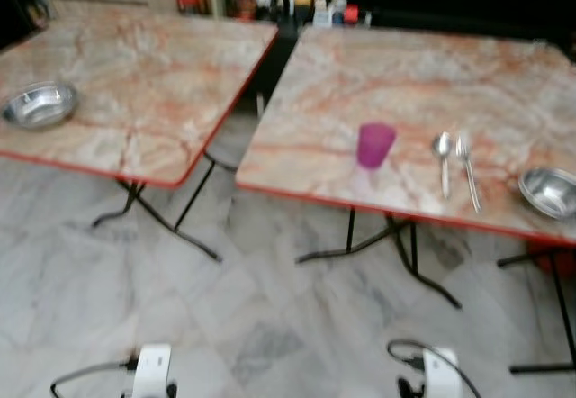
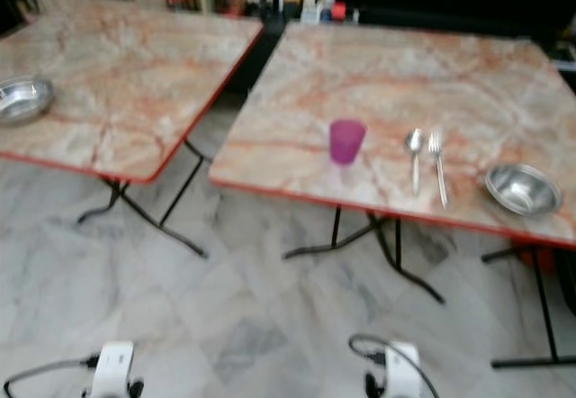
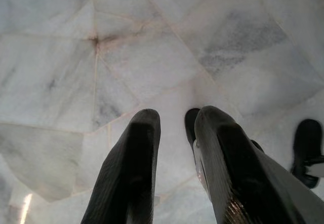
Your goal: Setting the table
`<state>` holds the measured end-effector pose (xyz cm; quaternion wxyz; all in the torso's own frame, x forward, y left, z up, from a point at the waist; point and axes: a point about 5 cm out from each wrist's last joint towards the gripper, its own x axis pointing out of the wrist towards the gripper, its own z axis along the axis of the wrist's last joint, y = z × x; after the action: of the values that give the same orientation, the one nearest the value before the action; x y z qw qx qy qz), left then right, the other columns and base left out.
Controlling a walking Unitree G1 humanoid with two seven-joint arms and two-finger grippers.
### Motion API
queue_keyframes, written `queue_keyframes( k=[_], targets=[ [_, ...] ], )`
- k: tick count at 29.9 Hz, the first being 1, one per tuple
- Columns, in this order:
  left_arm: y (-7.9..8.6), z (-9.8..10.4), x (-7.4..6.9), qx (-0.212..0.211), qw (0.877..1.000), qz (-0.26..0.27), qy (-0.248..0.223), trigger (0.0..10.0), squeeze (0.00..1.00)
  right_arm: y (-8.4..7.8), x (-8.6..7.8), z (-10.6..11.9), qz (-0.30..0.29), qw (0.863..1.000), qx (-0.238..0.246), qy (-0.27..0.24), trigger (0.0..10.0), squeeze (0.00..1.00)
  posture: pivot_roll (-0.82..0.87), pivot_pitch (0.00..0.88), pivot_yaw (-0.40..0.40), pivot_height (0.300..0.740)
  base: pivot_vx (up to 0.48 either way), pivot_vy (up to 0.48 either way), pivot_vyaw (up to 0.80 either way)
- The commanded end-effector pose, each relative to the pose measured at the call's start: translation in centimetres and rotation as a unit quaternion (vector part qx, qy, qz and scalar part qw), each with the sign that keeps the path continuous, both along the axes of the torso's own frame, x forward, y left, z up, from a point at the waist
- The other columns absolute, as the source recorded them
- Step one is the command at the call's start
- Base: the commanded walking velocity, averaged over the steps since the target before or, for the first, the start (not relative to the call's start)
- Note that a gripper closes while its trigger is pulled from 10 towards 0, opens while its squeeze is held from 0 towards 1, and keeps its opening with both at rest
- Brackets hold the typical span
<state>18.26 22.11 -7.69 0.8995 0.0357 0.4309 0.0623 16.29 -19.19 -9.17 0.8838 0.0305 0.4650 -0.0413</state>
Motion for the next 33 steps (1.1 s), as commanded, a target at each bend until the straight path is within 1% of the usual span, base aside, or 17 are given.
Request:
queue_keyframes(
  k=[1, 4, 6, 12, 17, 18, 19, 22, 25, 33],
  targets=[
    [-0.4, -0.2, -0.2, -0.002, 1.000, -0.008, 0.004, 10.0, 0.00, -0.4, -0.3, -0.1, -0.003, 1.000, -0.012, 0.009, 10.0, 0.00, -0.05, 0.082, 0.021, 0.740, 0.000, -0.304, 0.00],
    [-0.4, -0.2, -0.2, -0.001, 1.000, -0.010, 0.004, 10.0, 0.00, 1.9, -0.1, -0.3, 0.005, 1.000, -0.004, 0.009, 10.0, 0.00, -0.05, 0.079, 0.021, 0.740, 0.000, -0.299, 0.00],
    [-0.3, -0.2, -0.2, 0.002, 1.000, -0.008, 0.005, 10.0, 0.00, 2.1, 0.0, -0.3, 0.007, 1.000, -0.005, 0.008, 10.0, 0.00, -0.05, 0.077, 0.021, 0.740, 0.000, -0.142, 0.00],
    [-0.4, -0.2, -0.2, -0.003, 1.000, -0.004, 0.003, 10.0, 0.00, 2.3, 0.1, -0.2, 0.008, 1.000, -0.008, 0.006, 10.0, 0.00, -0.05, 0.080, 0.022, 0.740, 0.000, 0.000, 0.00],
    [-0.4, -0.1, -0.1, -0.010, 1.000, 0.007, -0.003, 10.0, 0.00, 2.8, 0.6, -0.1, 0.009, 1.000, -0.009, 0.004, 10.0, 0.00, -0.05, 0.091, 0.023, 0.740, 0.000, 0.000, 0.00],
    [-0.4, -0.1, -0.1, -0.011, 1.000, 0.008, -0.002, 10.0, 0.00, 2.7, 0.5, -0.1, 0.008, 1.000, -0.010, 0.004, 10.0, 0.00, -0.06, 0.091, 0.024, 0.740, 0.000, 0.000, 0.00],
    [-0.4, -0.1, -0.1, -0.011, 1.000, 0.010, -0.003, 10.0, 0.00, 2.4, 0.4, -0.1, 0.005, 1.000, -0.010, 0.004, 10.0, 0.00, -0.06, 0.090, 0.024, 0.740, 0.000, 0.000, 0.00],
    [-0.4, -0.2, -0.2, -0.012, 1.000, 0.010, -0.003, 10.0, 0.00, 2.3, 0.3, -0.2, 0.005, 1.000, -0.009, 0.007, 10.0, 0.00, -0.06, 0.087, 0.022, 0.740, 0.000, 0.000, 0.00],
    [-0.5, -0.1, -0.1, -0.012, 1.000, 0.010, -0.004, 10.0, 0.00, 2.4, 0.2, -0.2, 0.008, 1.000, -0.007, 0.007, 10.0, 0.00, -0.06, 0.084, 0.022, 0.740, 0.000, 0.000, -0.66],
    [-0.5, 0.0, 0.1, -0.010, 1.000, 0.010, -0.007, 10.0, 0.00, 2.3, 0.3, -0.1, 0.011, 1.000, -0.011, 0.003, 10.0, 0.00, -0.05, 0.078, 0.023, 0.740, 0.251, 0.000, 0.00]
  ],
)
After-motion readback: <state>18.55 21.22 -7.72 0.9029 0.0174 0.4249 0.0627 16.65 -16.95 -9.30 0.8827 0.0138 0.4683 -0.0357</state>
